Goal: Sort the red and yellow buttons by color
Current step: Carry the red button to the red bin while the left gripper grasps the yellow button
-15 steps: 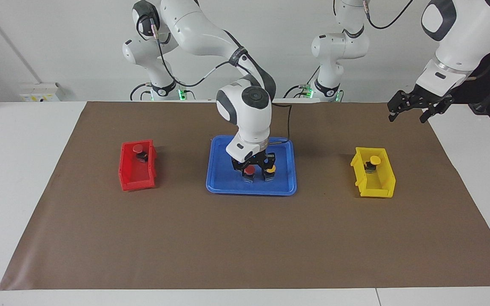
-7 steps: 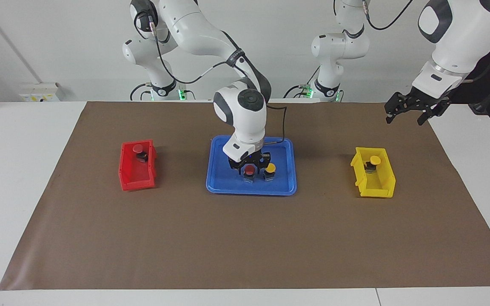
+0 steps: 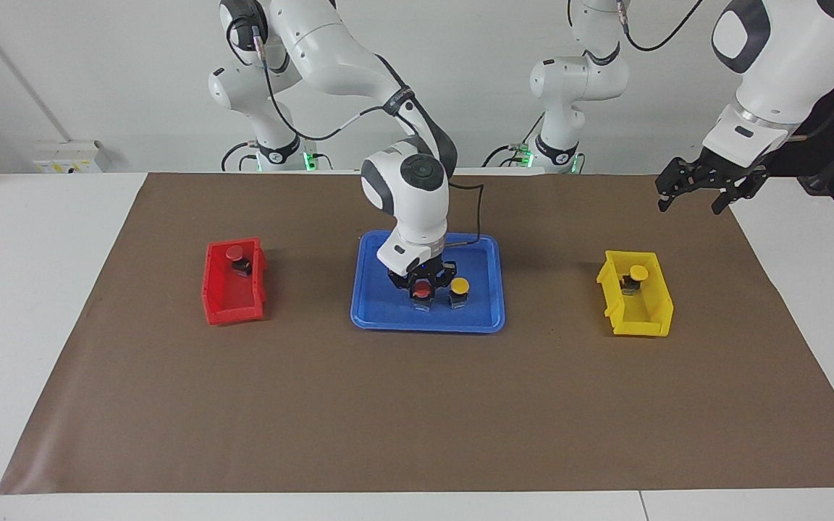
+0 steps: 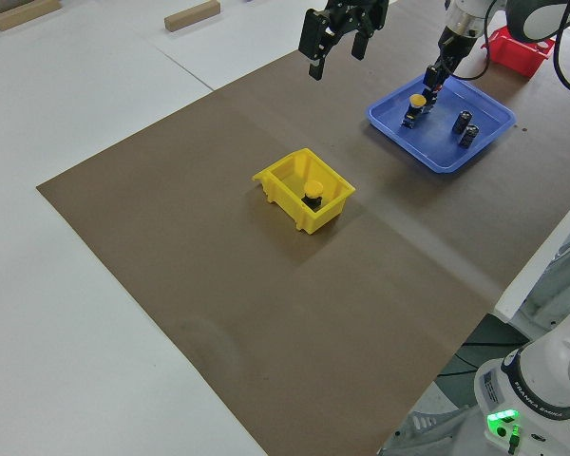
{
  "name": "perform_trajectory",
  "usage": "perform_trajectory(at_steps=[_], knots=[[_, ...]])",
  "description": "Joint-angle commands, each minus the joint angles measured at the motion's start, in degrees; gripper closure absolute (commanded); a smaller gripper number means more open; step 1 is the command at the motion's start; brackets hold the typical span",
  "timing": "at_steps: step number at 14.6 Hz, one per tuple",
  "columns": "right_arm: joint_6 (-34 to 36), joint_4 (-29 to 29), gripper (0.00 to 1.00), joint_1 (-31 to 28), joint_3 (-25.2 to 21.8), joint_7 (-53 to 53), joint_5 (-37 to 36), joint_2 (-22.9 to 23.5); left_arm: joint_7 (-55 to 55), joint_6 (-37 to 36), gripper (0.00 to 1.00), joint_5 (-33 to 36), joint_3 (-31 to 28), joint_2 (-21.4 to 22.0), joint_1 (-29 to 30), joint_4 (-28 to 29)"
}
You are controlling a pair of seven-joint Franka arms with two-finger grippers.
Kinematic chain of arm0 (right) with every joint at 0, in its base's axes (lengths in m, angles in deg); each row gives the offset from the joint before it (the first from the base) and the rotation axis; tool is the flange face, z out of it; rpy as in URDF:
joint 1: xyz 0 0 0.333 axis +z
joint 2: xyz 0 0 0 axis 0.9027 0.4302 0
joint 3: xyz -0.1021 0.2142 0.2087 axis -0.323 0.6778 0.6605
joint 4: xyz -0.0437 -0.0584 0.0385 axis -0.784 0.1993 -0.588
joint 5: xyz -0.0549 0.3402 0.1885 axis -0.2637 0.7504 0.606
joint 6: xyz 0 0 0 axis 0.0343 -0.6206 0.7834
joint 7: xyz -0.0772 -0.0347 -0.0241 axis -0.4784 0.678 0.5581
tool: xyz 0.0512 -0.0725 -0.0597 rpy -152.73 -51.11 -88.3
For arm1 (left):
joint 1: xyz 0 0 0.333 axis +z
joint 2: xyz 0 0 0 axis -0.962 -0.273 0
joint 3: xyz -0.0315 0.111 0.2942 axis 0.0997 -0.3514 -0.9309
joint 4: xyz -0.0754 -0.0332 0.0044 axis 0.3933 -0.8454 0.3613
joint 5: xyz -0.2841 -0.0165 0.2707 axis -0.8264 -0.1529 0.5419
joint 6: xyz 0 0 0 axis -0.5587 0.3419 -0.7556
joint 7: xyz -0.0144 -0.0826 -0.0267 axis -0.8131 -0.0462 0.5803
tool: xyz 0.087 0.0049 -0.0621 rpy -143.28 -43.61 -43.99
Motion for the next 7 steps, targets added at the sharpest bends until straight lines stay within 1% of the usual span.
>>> perform_trajectory(at_steps=[1,2,3,4,5,6,7], knots=[[0.9,-0.2,0.84,-0.4,0.3,-0.3,1.3,-1.7,0.1,3.6,0.0,0.5,-0.2,0.3,-0.5,2.2],[3.9,2.3,0.84,-1.0,0.0,0.3,1.3,-1.9,1.2,6.6,0.0,-0.8,-0.1,-0.3,-1.3,4.0],[6.5,3.4,0.84,-1.8,-0.4,0.8,0.7,-3.5,5.2,10.8,0.0,-2.0,-0.2,-0.6,-4.3,6.4],[8.2,2.9,0.84,-3.9,-0.4,2.2,0.6,-6.4,10.5,15.1,0.0,-2.0,-0.2,-1.0,-7.6,8.6],[11.0,1.6,0.84,-6.2,-0.4,4.8,0.6,-9.6,15.0,17.5,0.0,-2.0,-0.2,-2.3,-10.4,9.1],[15.0,-1.1,0.84,-8.6,-0.4,9.3,0.6,-13.8,19.0,18.8,0.0,-2.0,-0.3,-4.1,-14.0,8.9],[17.5,-4.8,0.84,-11.7,-0.4,14.1,0.6,-17.9,23.1,20.1,0.0,-1.9,-0.3,-6.0,-17.0,8.4]])
